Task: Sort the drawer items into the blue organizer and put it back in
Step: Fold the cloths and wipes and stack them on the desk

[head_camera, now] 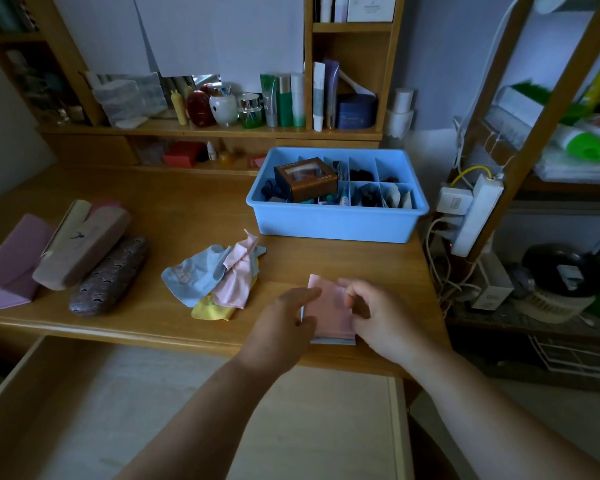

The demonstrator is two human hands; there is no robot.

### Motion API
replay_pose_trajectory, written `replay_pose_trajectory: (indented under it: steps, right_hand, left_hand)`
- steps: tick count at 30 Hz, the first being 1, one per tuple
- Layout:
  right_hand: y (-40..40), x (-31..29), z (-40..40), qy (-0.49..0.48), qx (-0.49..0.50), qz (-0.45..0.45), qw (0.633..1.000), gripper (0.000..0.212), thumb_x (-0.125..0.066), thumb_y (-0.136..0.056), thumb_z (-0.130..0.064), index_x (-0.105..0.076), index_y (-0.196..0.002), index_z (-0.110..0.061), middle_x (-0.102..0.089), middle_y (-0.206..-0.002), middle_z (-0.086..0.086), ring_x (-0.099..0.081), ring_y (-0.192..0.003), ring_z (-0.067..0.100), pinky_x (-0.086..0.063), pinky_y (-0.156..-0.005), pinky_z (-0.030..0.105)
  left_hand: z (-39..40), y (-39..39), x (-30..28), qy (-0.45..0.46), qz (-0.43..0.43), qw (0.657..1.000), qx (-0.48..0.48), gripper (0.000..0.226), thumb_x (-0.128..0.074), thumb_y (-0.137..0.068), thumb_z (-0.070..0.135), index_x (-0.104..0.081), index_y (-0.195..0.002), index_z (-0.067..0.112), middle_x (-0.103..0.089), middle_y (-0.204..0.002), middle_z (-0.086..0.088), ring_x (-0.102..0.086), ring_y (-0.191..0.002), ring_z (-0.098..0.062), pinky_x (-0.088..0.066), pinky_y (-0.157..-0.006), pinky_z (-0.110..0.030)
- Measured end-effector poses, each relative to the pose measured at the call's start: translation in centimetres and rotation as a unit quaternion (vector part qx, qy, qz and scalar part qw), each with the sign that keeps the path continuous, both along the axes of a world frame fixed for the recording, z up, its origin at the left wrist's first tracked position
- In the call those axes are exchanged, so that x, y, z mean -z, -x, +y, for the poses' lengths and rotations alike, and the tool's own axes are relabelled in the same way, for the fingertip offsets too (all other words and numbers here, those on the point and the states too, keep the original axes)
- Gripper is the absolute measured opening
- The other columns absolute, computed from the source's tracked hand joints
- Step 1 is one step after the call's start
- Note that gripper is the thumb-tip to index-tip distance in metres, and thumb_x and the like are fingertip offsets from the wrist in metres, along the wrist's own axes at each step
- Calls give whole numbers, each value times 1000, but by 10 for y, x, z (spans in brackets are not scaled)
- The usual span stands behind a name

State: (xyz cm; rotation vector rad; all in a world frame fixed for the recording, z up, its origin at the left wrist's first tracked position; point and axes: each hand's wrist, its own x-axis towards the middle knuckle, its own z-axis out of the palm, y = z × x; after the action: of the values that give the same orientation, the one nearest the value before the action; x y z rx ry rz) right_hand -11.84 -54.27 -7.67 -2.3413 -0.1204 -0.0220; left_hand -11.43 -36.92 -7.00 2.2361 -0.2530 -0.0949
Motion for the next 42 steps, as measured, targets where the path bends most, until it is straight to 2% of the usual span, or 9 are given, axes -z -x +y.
replay_pose_trajectory:
  steps: [6, 12, 18, 20, 24, 28, 36, 40, 42]
  right_hand:
    - [3, 4, 7, 117, -17, -77, 990, 28, -55, -89, -6, -46, -79, -31, -40, -147, -9, -40, -133, 15, -38, -92, 15]
    - [13, 0, 8, 139, -3, -167, 976, 35, -52, -92, -12, -60, -125, -21, -41, -147, -2, -39, -134, 20, -33, -106, 30]
    - [26, 20, 18, 264, -178, -58, 946, 66, -22, -95, -60, 1, -150, -33, 17, -153, -18, 27, -138, 2, 21, -108, 21]
    - [29, 24, 16, 280, -177, -47, 942, 72, -16, -89, -67, 18, -145, -36, 33, -143, -23, 37, -130, -1, 25, -107, 22]
    - [30, 23, 19, 274, -174, -60, 944, 68, -10, -88, -67, 27, -139, -41, 37, -143, -26, 35, -132, -4, 21, -109, 23]
    - [22, 23, 8, 306, -147, -31, 940, 62, -16, -96, -58, 12, -148, -36, 31, -146, -19, 36, -132, 2, 21, -110, 26]
    - [-11, 7, -57, 314, -132, 31, 940, 64, -9, -89, -63, 21, -141, -41, 26, -153, -19, 28, -138, 0, 13, -116, 28]
    - [-6, 5, -39, 236, -95, -43, 966, 74, -11, -83, -71, 5, -147, -38, 13, -155, -19, 19, -140, -3, 12, -115, 25]
    - [1, 4, -15, 179, -86, -118, 973, 64, -22, -92, -66, -12, -147, -35, -4, -154, -18, 5, -142, -4, 4, -116, 25]
  left_hand:
    - [2, 0, 6, -94, -42, 994, 24, 44, -61, -85, 14, -56, -129, 22, -53, -132, 4, -56, -106, -12, -37, -84, -10]
    - [11, 1, 3, -186, -74, 980, 11, 45, -64, -83, 39, -55, -127, 33, -36, -140, 5, -59, -104, -16, -50, -84, -30]
    - [14, 11, 5, -206, -189, 960, 29, 49, -57, -89, 25, -49, -136, 15, -34, -150, -9, -43, -130, -28, -36, -107, -35]
    - [14, 17, 8, -209, -252, 939, 109, 50, -48, -92, 17, -42, -139, 2, -33, -150, -16, -38, -136, -32, -29, -113, -44]
    - [22, 21, 22, -277, -178, 929, 168, 59, -20, -100, 45, -4, -150, 17, 8, -153, 7, 2, -146, -8, 3, -119, -25]
    - [36, 19, 8, -157, -176, 968, 88, 66, -26, -95, 54, -29, -146, 13, -24, -154, -1, -18, -143, -10, -14, -118, -26]
    - [76, 9, 2, -112, -243, 963, -11, 35, -62, -89, 11, -60, -124, 8, -57, -129, -9, -54, -119, -23, -44, -96, -31]
    - [97, -13, -8, -105, -259, 947, -156, 32, -67, -78, 0, -62, -109, 7, -61, -108, -9, -58, -100, -28, -42, -81, -27]
    - [107, -25, -8, -156, -175, 956, -175, 48, -69, -73, 3, -56, -119, 9, -57, -116, -10, -55, -104, -29, -41, -82, -28]
